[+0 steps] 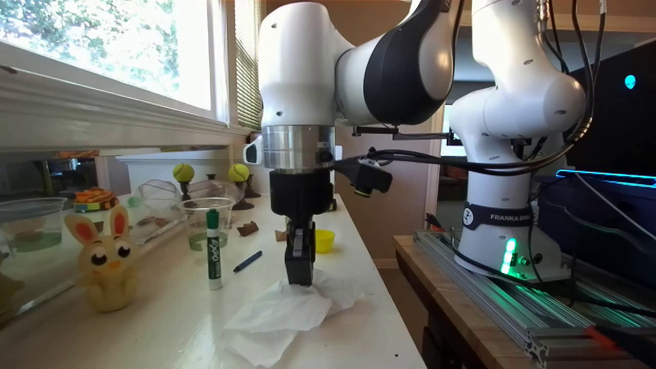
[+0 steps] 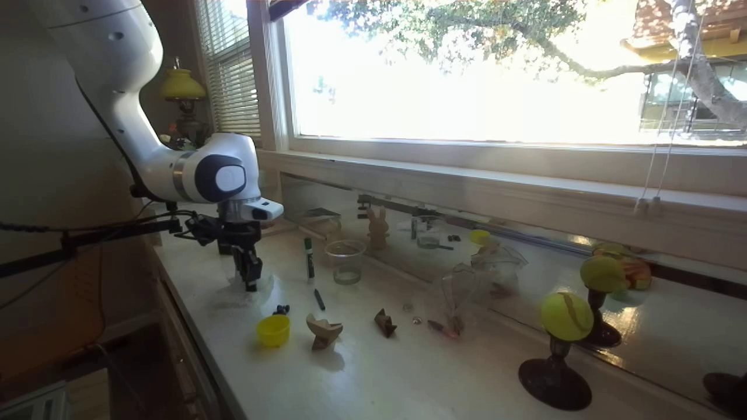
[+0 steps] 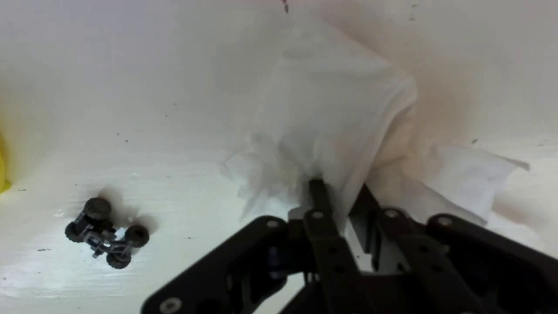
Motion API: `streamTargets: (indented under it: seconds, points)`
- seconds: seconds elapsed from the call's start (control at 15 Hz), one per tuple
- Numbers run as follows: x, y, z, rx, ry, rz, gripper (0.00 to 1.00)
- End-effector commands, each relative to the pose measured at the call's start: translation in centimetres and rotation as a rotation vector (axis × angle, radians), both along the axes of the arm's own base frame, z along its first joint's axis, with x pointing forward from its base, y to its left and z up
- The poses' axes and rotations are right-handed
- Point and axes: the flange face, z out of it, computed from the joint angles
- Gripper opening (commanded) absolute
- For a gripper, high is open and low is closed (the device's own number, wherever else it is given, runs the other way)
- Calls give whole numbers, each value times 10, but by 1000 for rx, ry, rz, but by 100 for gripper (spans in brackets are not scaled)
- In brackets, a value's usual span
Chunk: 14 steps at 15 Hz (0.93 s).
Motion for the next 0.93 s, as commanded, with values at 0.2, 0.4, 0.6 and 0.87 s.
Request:
streamTargets:
  seconds: [0.2, 0.4, 0.6, 0.87]
  points:
    - [-9, 31, 55, -12, -43, 59, 73]
    - [-11, 32, 71, -41, -47, 81, 95]
    - [-12, 22, 79, -46, -40, -2, 100]
    - [-14, -3, 80, -12, -7, -205, 100]
